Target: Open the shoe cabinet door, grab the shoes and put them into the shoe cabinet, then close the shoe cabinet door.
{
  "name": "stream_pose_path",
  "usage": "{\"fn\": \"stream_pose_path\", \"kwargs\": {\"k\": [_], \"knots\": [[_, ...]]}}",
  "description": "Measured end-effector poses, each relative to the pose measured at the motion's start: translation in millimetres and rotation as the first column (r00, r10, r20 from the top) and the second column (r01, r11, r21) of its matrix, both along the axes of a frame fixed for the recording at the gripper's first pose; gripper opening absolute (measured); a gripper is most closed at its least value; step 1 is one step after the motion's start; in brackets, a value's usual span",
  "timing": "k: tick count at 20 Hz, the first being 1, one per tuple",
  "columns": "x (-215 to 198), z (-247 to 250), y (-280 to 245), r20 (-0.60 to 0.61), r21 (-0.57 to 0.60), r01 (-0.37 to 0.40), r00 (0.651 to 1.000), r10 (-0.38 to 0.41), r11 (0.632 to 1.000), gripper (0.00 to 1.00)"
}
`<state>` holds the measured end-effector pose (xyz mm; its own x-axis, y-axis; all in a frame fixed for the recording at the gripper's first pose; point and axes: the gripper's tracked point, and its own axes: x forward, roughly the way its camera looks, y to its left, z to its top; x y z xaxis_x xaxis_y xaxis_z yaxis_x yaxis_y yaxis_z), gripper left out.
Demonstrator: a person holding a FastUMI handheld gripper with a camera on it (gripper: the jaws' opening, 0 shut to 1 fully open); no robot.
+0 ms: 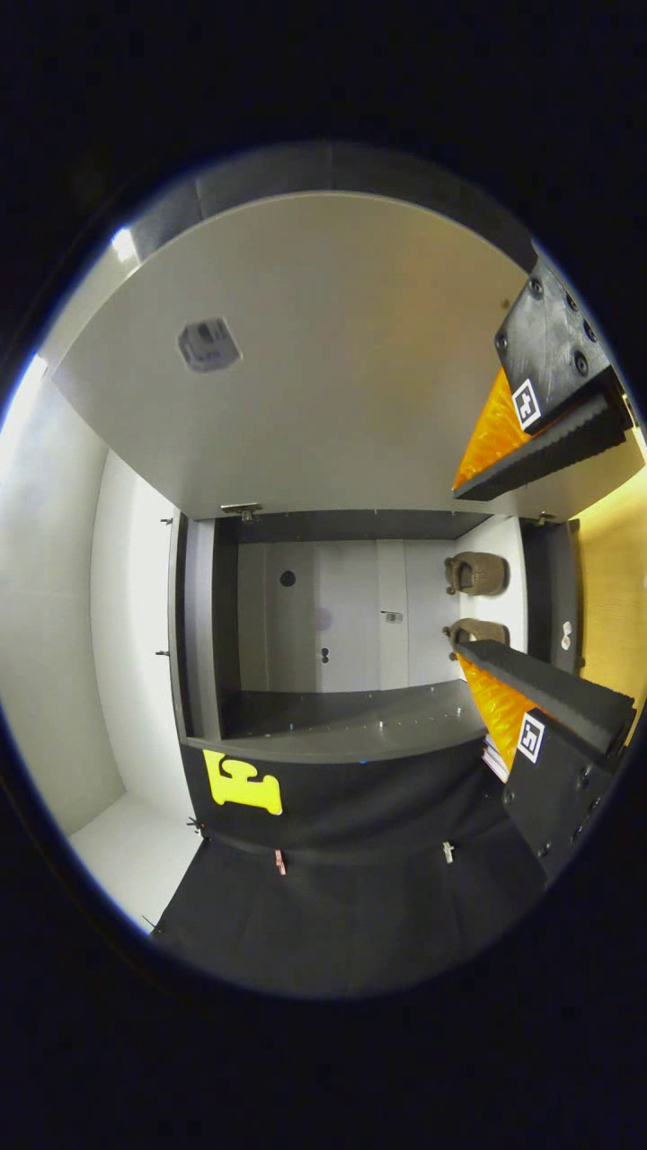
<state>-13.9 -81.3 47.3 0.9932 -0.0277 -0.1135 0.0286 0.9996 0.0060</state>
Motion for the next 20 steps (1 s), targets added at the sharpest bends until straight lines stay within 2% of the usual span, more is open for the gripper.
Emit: {"fn": "stream_pose_path", "kwargs": {"k": [4, 10, 15, 20], "knots": [[-52, 10, -36, 0.002, 0.005, -0.021, 1.0, 0.021, 1.0, 0.98], [-103, 21, -131, 0.027, -0.017, 0.057, 0.998, -0.057, 0.998, 0.98], [-110, 8, -203, 0.008, 0.026, 0.145, 0.989, -0.145, 0.989, 0.98], [-83, -19, -244, -0.026, 0.024, 0.147, 0.989, -0.146, 0.989, 0.98]]}}
